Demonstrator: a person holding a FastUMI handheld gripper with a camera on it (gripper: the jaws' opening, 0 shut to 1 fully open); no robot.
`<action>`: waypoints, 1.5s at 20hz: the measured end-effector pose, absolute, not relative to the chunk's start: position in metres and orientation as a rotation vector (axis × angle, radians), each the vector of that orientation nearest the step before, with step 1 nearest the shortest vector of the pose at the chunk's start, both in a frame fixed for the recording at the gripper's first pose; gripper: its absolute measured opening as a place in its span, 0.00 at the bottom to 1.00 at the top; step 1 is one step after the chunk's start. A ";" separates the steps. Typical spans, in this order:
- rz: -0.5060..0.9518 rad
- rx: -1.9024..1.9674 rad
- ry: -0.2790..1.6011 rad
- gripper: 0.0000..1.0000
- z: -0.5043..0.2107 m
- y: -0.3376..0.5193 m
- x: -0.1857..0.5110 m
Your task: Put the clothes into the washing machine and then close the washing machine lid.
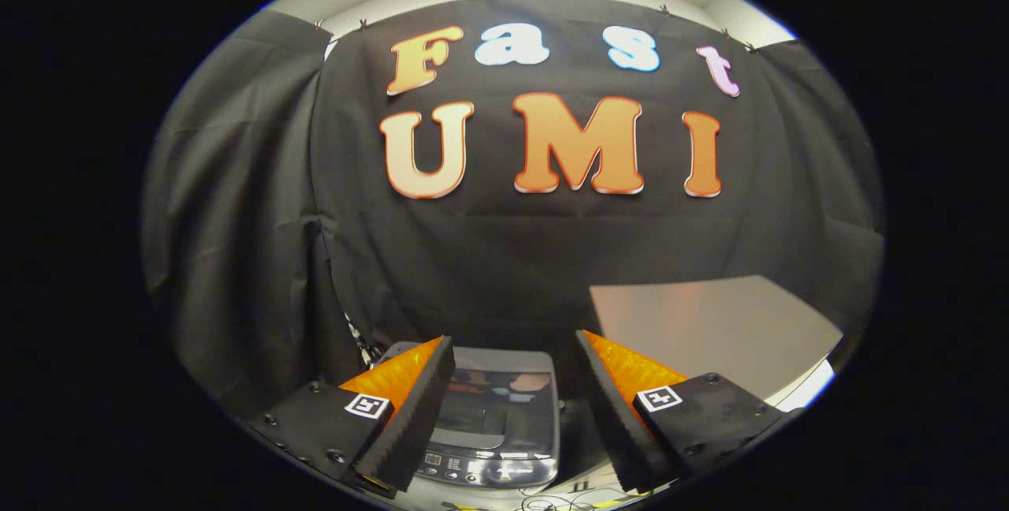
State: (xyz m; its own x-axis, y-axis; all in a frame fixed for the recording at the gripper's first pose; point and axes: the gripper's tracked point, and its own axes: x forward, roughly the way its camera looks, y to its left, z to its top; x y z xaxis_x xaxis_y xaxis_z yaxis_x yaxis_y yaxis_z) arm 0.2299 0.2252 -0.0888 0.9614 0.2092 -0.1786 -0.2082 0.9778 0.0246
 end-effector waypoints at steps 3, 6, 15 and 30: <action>0.211 -0.003 0.099 0.98 -0.042 0.177 0.205; 0.186 0.013 0.051 0.98 -0.011 0.117 0.177; 0.116 0.015 -0.022 0.98 0.024 -0.023 0.117; 0.022 0.051 -0.052 0.98 0.028 -0.097 0.100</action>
